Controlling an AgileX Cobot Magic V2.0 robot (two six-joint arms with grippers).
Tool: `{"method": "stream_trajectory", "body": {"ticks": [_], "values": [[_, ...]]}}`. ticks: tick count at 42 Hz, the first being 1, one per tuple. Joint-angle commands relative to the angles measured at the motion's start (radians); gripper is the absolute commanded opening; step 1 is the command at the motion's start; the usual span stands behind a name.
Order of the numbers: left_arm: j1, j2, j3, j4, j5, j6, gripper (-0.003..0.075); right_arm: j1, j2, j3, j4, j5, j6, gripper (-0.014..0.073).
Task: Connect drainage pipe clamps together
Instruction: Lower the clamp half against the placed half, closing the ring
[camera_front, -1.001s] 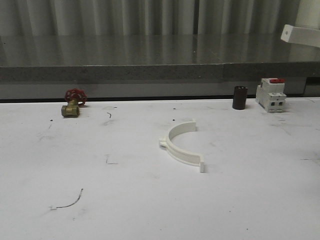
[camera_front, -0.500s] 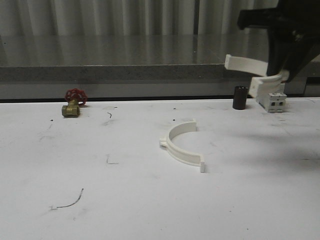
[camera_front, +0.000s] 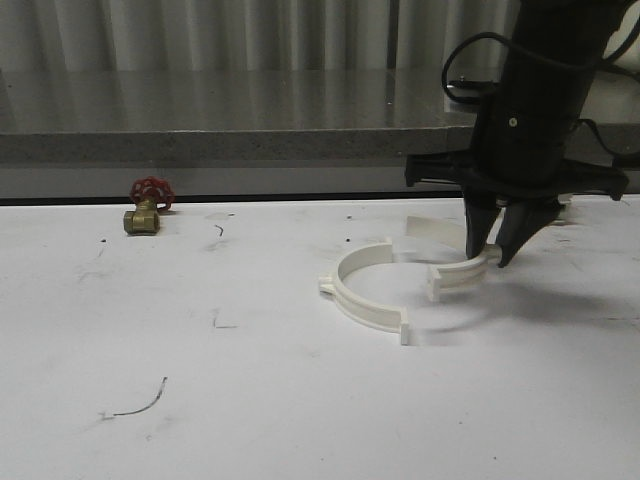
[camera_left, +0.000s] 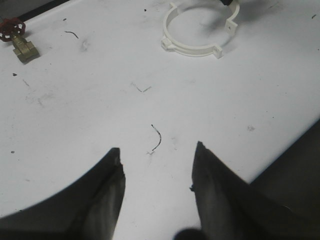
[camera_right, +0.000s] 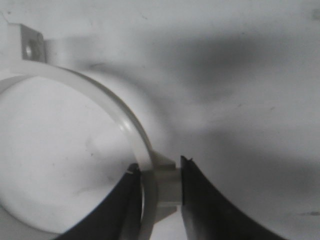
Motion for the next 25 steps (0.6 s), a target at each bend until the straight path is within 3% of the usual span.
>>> {"method": "stream_trajectory", "body": {"ticks": [1, 25], "values": [[0.000, 0.001, -0.024, -0.006, -0.071, 0.000, 0.0314, 0.005, -0.031, -0.032, -0.006, -0.048, 0.011, 0.0202], [0.000, 0.001, -0.024, -0.006, -0.071, 0.000, 0.0314, 0.018, 0.017, -0.032, 0.007, -0.075, 0.020, 0.0202]]}}
